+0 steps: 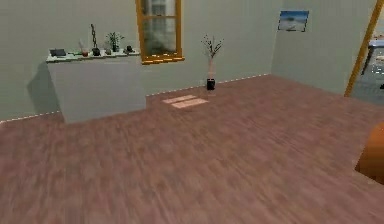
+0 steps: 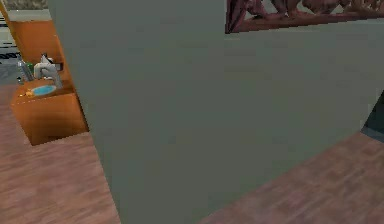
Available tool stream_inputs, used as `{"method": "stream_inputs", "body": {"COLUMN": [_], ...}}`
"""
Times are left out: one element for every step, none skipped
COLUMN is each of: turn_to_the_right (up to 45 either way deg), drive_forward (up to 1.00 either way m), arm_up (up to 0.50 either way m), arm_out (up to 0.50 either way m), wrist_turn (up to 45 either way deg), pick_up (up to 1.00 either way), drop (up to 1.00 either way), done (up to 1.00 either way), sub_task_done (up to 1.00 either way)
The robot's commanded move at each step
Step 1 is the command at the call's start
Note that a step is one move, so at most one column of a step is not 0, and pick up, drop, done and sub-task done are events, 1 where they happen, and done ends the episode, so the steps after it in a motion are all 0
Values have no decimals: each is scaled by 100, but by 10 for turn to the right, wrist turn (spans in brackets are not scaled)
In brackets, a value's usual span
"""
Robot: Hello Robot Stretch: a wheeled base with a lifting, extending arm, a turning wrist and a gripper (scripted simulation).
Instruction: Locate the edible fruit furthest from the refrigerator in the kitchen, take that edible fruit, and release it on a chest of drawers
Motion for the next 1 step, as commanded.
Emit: {"method": "stream_inputs", "body": {"turn_to_the_right": [0], "drive_forward": [15], "arm_up": [0], "arm_out": [0], "wrist_turn": [0], "pick_up": [0], "drop": [0], "done": [0], "sub_task_done": [0]}}
